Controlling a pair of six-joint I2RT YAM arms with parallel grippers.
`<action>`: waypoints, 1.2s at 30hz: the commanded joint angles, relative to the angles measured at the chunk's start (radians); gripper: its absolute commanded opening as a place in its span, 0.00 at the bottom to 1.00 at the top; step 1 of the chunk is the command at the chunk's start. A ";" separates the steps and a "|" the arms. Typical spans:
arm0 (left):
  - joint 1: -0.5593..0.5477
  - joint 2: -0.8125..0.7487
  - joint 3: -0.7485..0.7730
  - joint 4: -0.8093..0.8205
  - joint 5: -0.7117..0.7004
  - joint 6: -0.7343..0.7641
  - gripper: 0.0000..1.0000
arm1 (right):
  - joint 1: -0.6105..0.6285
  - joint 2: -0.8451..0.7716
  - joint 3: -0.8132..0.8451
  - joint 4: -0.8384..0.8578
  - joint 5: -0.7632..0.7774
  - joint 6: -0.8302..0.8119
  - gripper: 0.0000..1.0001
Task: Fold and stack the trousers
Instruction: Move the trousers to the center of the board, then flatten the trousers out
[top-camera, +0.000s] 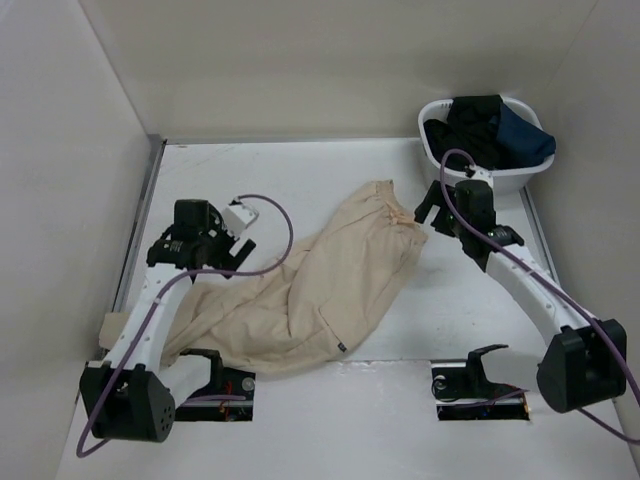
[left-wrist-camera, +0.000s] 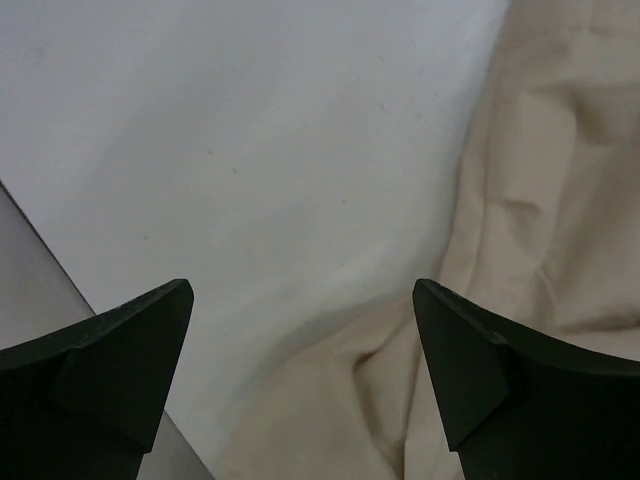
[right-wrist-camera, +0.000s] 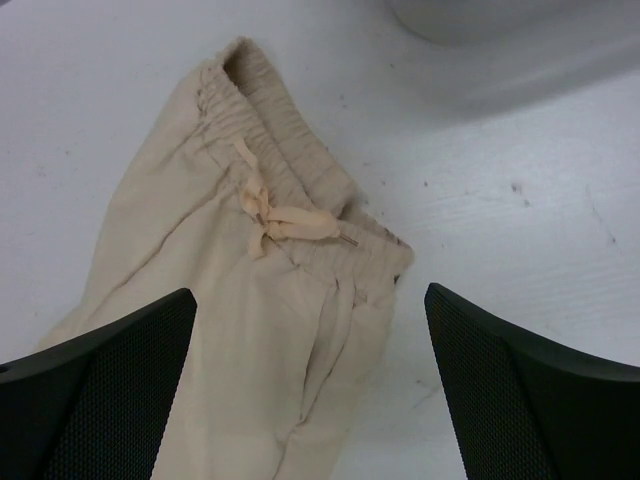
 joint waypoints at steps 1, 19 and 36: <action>-0.074 -0.092 -0.060 -0.177 -0.052 0.151 0.95 | 0.001 -0.027 -0.107 0.031 0.022 0.137 1.00; -0.450 -0.223 -0.158 -0.273 -0.153 0.079 0.95 | -0.030 0.363 -0.060 0.180 -0.196 0.286 0.77; -0.690 -0.184 0.049 -0.341 0.008 0.078 0.98 | -0.003 0.103 0.371 0.151 -0.040 0.451 0.00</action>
